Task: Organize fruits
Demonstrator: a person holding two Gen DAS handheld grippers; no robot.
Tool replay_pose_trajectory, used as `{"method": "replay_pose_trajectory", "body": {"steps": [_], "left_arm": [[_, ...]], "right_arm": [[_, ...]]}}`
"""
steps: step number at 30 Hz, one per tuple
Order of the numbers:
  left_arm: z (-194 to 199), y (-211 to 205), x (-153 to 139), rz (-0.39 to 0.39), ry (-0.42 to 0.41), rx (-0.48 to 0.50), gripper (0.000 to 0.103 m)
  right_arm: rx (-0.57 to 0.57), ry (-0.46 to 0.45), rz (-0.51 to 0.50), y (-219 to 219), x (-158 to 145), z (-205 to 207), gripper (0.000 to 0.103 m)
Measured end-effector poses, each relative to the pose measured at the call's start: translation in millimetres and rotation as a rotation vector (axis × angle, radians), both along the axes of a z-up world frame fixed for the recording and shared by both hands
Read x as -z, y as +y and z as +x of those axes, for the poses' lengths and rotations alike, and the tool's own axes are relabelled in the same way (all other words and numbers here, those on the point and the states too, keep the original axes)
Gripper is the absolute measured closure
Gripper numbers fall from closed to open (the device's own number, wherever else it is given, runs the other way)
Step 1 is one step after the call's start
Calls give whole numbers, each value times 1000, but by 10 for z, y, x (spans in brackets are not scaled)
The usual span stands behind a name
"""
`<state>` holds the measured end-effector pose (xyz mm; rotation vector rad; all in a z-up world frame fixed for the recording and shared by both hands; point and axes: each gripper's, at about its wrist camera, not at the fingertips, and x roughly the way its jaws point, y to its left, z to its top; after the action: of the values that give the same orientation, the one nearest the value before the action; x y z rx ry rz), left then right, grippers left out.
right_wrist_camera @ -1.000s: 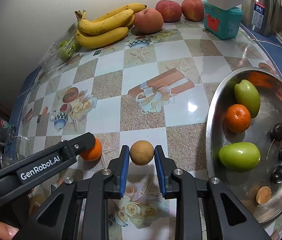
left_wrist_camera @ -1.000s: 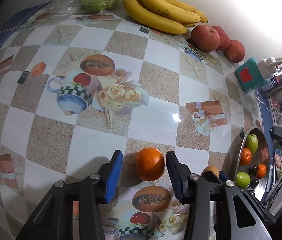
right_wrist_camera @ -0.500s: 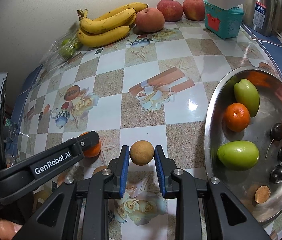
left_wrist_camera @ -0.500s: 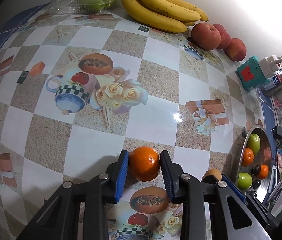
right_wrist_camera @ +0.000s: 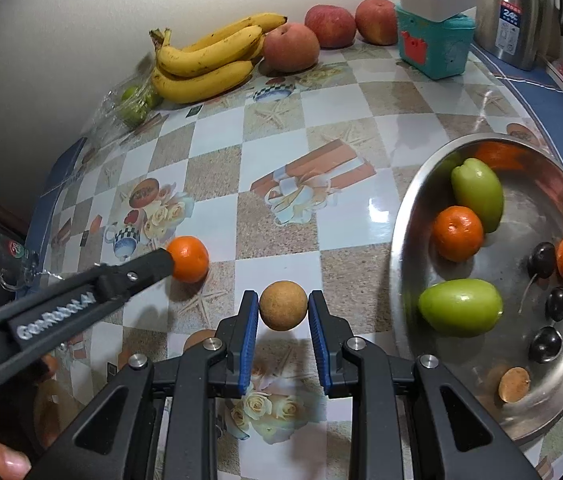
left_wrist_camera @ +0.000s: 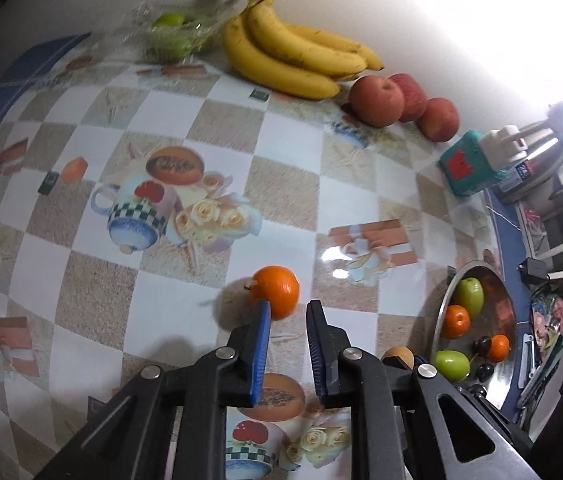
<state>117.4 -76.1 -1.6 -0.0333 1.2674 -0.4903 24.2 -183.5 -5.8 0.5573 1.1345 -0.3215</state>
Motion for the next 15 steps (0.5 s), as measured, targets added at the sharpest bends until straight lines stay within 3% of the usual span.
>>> {"method": "replay_pose_trajectory", "body": {"steps": [8,9,10,11,15], "left_arm": [[63,13,58,16,-10,-19,78],[76,21,62,15,-16,-24,68],[84,21,67,14,-21,-25,46],[90,10,71,6,-25,-20,33],[95,-92,121,6,-41,6,33]], "right_arm": [[24,-1,-2,-120,-29,-125,76],[29,-4,2,-138,-34,-136,77],[32,-5,4,-151,-35,-143,77],[36,-7,6,-171,-39,-151,76],[45,-5,11,-215,-30,-171,76]]}}
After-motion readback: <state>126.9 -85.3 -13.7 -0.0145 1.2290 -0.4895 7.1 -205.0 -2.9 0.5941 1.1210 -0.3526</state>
